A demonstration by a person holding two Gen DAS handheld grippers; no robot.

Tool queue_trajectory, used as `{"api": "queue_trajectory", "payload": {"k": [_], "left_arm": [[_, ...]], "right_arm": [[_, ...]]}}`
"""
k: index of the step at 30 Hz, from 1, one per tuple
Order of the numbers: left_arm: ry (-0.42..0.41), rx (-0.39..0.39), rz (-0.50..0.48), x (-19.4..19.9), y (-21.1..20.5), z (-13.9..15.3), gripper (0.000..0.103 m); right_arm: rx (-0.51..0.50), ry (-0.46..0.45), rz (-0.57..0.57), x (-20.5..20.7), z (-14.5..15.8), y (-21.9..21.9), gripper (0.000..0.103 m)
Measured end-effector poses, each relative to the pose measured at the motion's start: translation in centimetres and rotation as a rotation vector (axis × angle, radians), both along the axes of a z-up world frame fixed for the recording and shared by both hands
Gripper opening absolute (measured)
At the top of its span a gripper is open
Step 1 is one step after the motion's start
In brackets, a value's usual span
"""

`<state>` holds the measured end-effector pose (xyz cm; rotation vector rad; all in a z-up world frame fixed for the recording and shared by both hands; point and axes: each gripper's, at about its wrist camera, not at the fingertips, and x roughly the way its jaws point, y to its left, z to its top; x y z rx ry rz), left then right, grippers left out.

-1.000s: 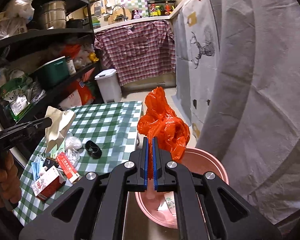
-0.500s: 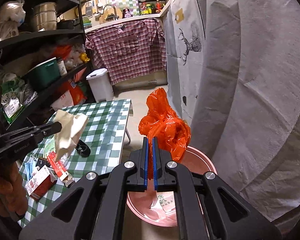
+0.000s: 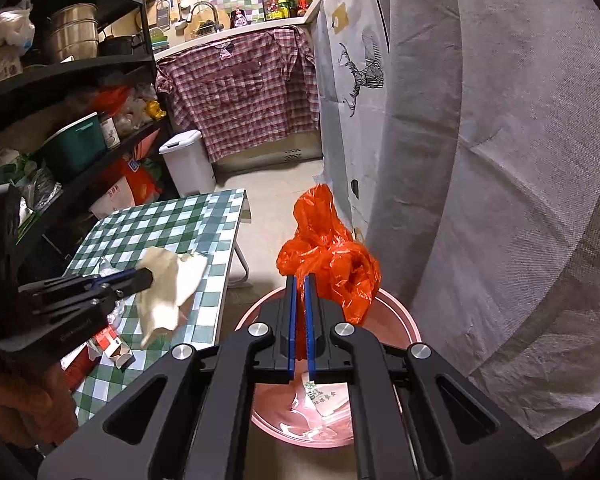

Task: Collect trash
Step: 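Open both tools to drop the red bag and tissue into the bucket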

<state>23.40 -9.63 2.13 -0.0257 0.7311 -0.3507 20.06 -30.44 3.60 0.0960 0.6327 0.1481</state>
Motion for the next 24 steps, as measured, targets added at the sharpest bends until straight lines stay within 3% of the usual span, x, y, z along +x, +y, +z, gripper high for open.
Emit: {"api": "queue_trajectory", "payload": {"k": [15,17,19,22,24], "left_arm": [[0.029,0.018,-0.060,1.2,-3.6,-1.7,0.003],[0.051,0.020,-0.077,1.5,-4.1,-2.0,0.009],[0.064,0.024,-0.076,1.5,-4.3,-2.3,0.026],[0.058,0.025,-0.079,1.2,-4.1,-2.2,0.028],[0.054,0.018,-0.078,1.1,-3.9,-2.0,0.028]], "right_arm": [[-0.024,0.045,-0.021,0.8,-1.2,-0.6,0.004],[-0.023,0.053,-0.029,1.1,-1.4,-0.8,0.006],[-0.015,0.055,-0.038,1.1,-1.5,-1.0,0.017],[-0.019,0.041,-0.057,1.0,-1.3,-1.3,0.036],[-0.011,0.039,-0.063,0.9,-1.3,-1.4,0.037]]}}
